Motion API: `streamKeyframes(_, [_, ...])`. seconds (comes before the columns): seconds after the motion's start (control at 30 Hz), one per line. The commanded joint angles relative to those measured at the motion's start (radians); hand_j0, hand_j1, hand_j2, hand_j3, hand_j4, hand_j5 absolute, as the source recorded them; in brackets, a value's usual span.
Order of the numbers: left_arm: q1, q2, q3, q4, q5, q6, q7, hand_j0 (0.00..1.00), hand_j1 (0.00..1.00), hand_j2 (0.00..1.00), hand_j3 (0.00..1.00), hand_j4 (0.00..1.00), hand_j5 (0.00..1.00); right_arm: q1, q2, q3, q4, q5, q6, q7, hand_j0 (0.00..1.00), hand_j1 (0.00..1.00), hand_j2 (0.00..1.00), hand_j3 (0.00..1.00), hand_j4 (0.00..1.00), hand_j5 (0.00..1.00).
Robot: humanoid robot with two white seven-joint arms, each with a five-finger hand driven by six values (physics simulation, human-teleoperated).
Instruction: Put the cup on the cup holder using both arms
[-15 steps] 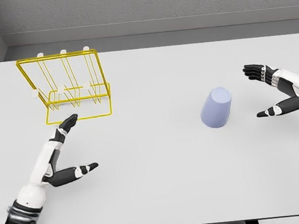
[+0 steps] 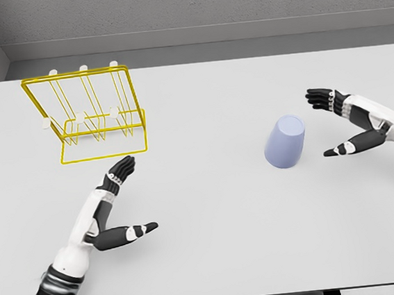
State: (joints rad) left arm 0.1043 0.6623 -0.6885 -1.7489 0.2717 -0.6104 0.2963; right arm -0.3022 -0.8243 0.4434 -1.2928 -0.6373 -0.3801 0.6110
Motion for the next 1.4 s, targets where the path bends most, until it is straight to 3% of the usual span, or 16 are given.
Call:
streamKeyframes(0.0, [0.0, -0.015, 0.0, -0.006, 0.009, 0.0, -0.011, 1.0, 1.0, 1.0, 1.0, 1.0, 1.0, 0.002, 0.008, -0.002, 0.001, -0.007, 0.004, 0.0, 1.0, 1.0, 1.0, 1.0, 1.0, 1.0])
streamKeyframes(0.23, [-0.017, -0.012, -0.005, -0.004, 0.007, 0.0, -0.009, 1.0, 1.0, 1.0, 1.0, 1.0, 1.0, -0.006, 0.025, -0.003, 0.012, -0.005, 0.001, 0.0, 1.0, 1.0, 1.0, 1.0, 1.0, 1.0])
streamKeyframes(0.3, [-0.017, -0.01, 0.001, -0.004, 0.007, 0.0, -0.009, 1.0, 1.0, 1.0, 1.0, 1.0, 1.0, -0.025, 0.031, -0.003, 0.089, -0.005, 0.0, 0.0, 1.0, 1.0, 1.0, 1.0, 1.0, 1.0])
streamKeyframes(0.47, [-0.015, -0.01, 0.001, -0.001, 0.004, 0.0, -0.009, 1.0, 1.0, 1.0, 1.0, 1.0, 1.0, -0.025, 0.034, 0.001, 0.13, -0.005, 0.001, 0.0, 1.0, 1.0, 1.0, 1.0, 1.0, 1.0])
streamKeyframes(0.8, [-0.015, -0.02, 0.004, 0.005, 0.015, 0.103, -0.005, 1.0, 1.0, 1.0, 1.0, 1.0, 1.0, -0.017, 0.062, 0.0, 0.09, -0.005, 0.015, 0.0, 1.0, 1.0, 1.0, 1.0, 1.0, 1.0])
streamKeyframes(0.9, [-0.011, -0.036, 0.004, 0.005, 0.033, 0.146, -0.003, 1.0, 1.0, 1.0, 1.0, 1.0, 1.0, -0.018, 0.068, -0.008, 0.092, -0.007, 0.069, 0.0, 1.0, 1.0, 1.0, 1.0, 1.0, 1.0])
streamKeyframes(1.03, [-0.014, -0.036, 0.007, 0.003, 0.086, 0.15, -0.005, 1.0, 1.0, 1.0, 1.0, 1.0, 1.0, -0.025, 0.074, -0.009, 0.118, -0.007, 0.061, 0.0, 1.0, 1.0, 1.0, 1.0, 1.0, 1.0])
streamKeyframes(1.37, [-0.012, -0.036, 0.017, 0.002, 0.09, 0.192, -0.005, 1.0, 1.0, 1.0, 1.0, 1.0, 1.0, -0.015, 0.102, -0.008, 0.113, -0.007, 0.07, 0.0, 1.0, 1.0, 1.0, 1.0, 1.0, 1.0])
